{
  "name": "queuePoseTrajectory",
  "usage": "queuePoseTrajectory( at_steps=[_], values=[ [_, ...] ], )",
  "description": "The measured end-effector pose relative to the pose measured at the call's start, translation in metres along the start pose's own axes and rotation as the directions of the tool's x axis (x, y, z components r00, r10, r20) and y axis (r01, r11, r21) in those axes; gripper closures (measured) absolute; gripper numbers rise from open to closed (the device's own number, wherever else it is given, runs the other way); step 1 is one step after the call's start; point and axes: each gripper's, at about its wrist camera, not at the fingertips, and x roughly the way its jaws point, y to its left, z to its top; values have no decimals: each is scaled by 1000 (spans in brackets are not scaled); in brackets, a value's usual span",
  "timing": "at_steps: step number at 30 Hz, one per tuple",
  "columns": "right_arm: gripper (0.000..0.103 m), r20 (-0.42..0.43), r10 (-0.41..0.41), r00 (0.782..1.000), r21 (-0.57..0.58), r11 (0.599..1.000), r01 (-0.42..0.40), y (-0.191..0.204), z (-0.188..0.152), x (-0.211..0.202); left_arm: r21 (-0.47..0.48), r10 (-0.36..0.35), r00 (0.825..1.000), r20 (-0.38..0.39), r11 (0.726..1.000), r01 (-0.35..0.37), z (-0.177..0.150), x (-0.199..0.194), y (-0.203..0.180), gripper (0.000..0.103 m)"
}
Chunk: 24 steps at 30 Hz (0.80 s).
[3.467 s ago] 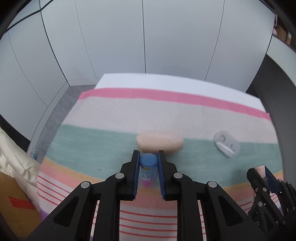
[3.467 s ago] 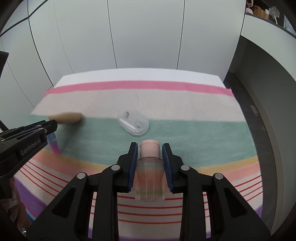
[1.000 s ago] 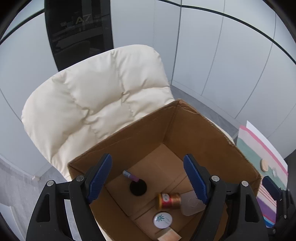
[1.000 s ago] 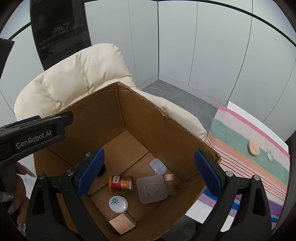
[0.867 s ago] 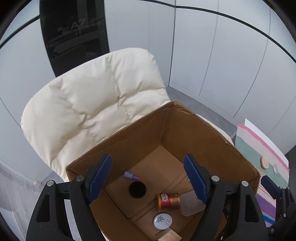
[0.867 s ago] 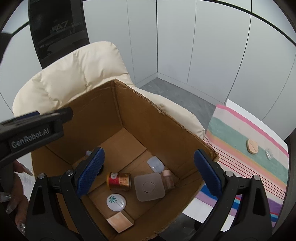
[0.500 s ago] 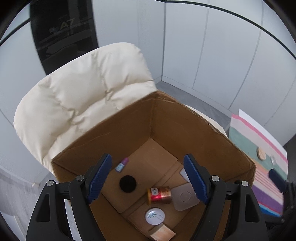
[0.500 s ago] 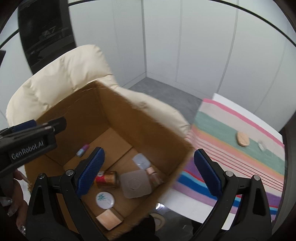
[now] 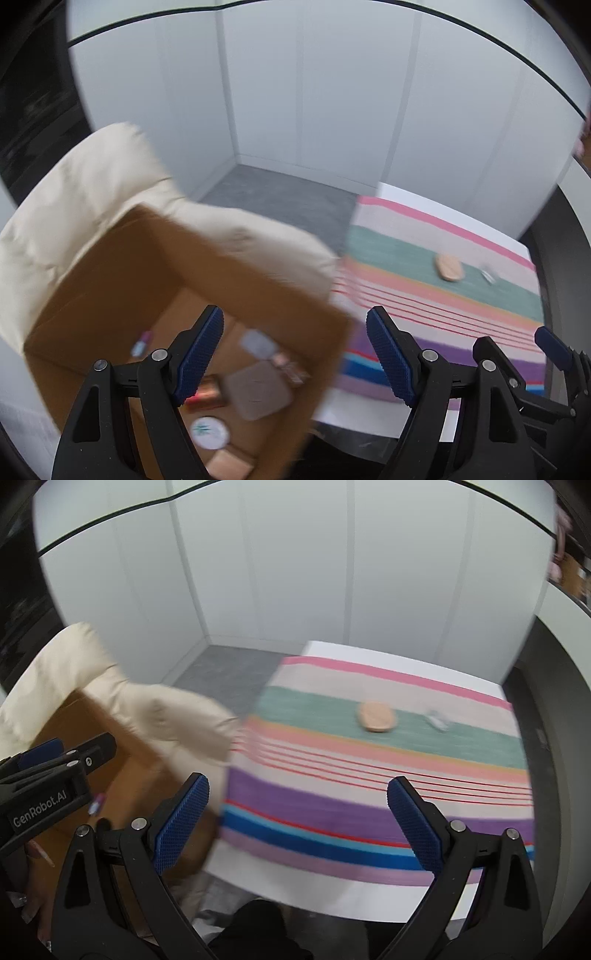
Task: Organize objects
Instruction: 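Withdraw both open tools from the box back toward the tablecloth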
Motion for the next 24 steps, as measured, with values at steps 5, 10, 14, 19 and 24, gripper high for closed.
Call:
queuePoseTrajectory(
  at_steps=[5, 10, 14, 19, 24],
  values=[
    [4, -4, -70, 998, 76, 995, 70, -64, -7, -5, 96, -53, 999, -13, 994, 54, 1, 9, -68, 22],
    [4, -23, -121, 992, 149, 981, 123, -124, -16, -6, 162, -93, 995, -27, 982, 96, -4, 16, -117, 22],
    [4, -37, -144, 989, 195, 970, 148, -162, -24, -8, 197, -109, 993, -48, 974, 116, -7, 24, -148, 22],
    [4, -61, -157, 986, 225, 960, 167, -195, -32, -1, 243, -106, 992, -63, 963, 118, -13, 39, -177, 22],
    [4, -78, -166, 983, 223, 958, 179, -214, -37, 21, 290, -90, 993, -81, 951, 109, -21, 68, -201, 22]
  ],
)
